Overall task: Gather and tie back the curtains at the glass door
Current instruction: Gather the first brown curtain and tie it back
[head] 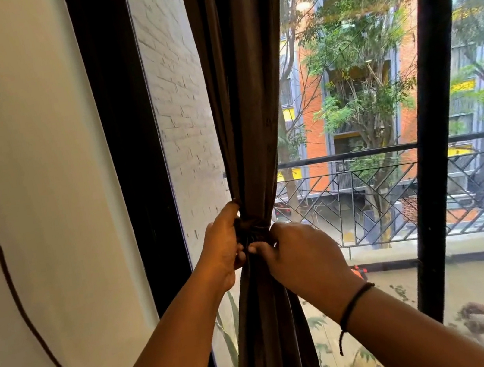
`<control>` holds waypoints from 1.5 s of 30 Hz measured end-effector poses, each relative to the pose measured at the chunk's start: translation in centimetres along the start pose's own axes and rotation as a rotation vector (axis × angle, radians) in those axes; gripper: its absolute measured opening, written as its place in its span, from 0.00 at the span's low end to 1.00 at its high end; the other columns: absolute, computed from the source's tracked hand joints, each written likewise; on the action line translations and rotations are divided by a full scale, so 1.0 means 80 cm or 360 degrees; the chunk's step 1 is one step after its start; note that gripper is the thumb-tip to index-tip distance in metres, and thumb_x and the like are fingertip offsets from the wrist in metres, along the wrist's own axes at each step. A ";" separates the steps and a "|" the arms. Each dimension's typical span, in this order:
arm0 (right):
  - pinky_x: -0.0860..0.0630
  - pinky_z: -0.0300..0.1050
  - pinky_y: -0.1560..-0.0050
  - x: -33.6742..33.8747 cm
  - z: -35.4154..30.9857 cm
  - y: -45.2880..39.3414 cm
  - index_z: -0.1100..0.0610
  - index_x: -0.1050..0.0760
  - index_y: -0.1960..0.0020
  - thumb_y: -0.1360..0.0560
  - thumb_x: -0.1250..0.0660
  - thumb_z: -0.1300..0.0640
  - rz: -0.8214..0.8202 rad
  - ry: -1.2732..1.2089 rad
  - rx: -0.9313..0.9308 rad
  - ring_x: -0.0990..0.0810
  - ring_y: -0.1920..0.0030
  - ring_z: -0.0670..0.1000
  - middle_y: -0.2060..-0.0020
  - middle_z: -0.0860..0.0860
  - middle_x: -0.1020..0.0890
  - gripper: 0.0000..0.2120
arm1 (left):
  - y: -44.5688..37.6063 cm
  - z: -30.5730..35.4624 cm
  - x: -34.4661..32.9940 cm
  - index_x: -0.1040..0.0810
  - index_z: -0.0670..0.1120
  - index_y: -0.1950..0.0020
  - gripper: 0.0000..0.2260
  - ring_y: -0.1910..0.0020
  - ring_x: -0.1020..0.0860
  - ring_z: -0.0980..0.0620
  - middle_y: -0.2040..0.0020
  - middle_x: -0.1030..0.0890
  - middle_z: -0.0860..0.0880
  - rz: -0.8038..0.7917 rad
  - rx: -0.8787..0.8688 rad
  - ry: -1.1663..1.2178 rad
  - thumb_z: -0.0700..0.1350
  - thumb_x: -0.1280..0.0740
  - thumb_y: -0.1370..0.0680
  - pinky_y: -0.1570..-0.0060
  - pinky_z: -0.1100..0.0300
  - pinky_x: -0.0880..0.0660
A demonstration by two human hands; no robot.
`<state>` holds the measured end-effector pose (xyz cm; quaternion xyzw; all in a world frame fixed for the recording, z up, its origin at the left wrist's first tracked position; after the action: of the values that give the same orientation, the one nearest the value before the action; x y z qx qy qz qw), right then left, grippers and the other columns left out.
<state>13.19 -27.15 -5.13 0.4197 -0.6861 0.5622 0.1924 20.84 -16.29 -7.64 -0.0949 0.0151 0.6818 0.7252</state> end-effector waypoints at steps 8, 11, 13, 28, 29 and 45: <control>0.34 0.45 0.61 -0.013 -0.019 0.014 0.55 0.26 0.51 0.20 0.49 0.47 -0.0127 0.0039 0.0313 0.20 0.53 0.57 0.55 0.54 0.19 0.17 | -0.017 0.024 0.011 0.20 0.40 0.49 0.16 0.59 0.21 0.42 0.58 0.19 0.41 0.0272 -0.0018 -0.0296 0.50 0.42 0.20 0.59 0.55 0.25; 0.34 0.43 0.64 -0.013 -0.013 0.014 0.54 0.30 0.60 0.21 0.47 0.48 -0.0254 -0.0125 0.0332 0.23 0.61 0.54 0.62 0.53 0.22 0.15 | -0.025 0.056 0.022 0.20 0.38 0.54 0.12 0.61 0.23 0.41 0.56 0.19 0.38 0.0413 -0.0380 -0.1101 0.42 0.41 0.21 0.64 0.58 0.29; 0.38 0.39 0.70 -0.012 -0.008 0.017 0.54 0.36 0.67 0.21 0.45 0.49 -0.0299 -0.0241 0.0325 0.29 0.69 0.47 0.71 0.49 0.29 0.17 | -0.021 0.070 0.023 0.19 0.39 0.55 0.11 0.61 0.22 0.44 0.55 0.18 0.40 0.0473 -0.0549 -0.1497 0.42 0.40 0.21 0.60 0.57 0.27; 0.34 0.42 0.66 -0.017 0.018 0.030 0.54 0.34 0.67 0.22 0.42 0.43 -0.0550 -0.0526 0.0387 0.32 0.72 0.44 0.73 0.48 0.30 0.19 | -0.014 0.062 0.034 0.24 0.40 0.62 0.19 0.69 0.26 0.48 0.64 0.23 0.39 0.0339 -0.0386 -0.1223 0.50 0.43 0.19 0.65 0.59 0.30; 0.31 0.42 0.64 -0.014 0.023 0.025 0.53 0.32 0.65 0.23 0.42 0.40 -0.0585 -0.0465 0.0327 0.28 0.69 0.44 0.70 0.49 0.27 0.20 | -0.010 0.068 0.034 0.22 0.39 0.59 0.20 0.67 0.24 0.45 0.62 0.22 0.38 0.0278 -0.0353 -0.1105 0.54 0.43 0.19 0.62 0.56 0.28; 0.30 0.47 0.59 0.168 -0.017 -0.139 0.53 0.27 0.56 0.19 0.46 0.49 0.0792 -0.0646 0.0061 0.22 0.57 0.59 0.60 0.56 0.20 0.14 | 0.026 0.249 0.002 0.21 0.45 0.42 0.14 0.46 0.22 0.51 0.47 0.20 0.51 0.0724 -0.1159 -0.0245 0.48 0.44 0.18 0.42 0.57 0.28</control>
<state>14.01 -30.86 11.96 0.3460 -0.7814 0.5096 -0.0997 16.62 -12.88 11.65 -0.2877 -0.2598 0.7901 0.4748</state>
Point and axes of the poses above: each hand's wrist, its own y-axis away from the middle knuckle, its own x-axis out of the back of the hand, z = x × y, the point moved 6 cm from there along -y, towards the middle knuckle
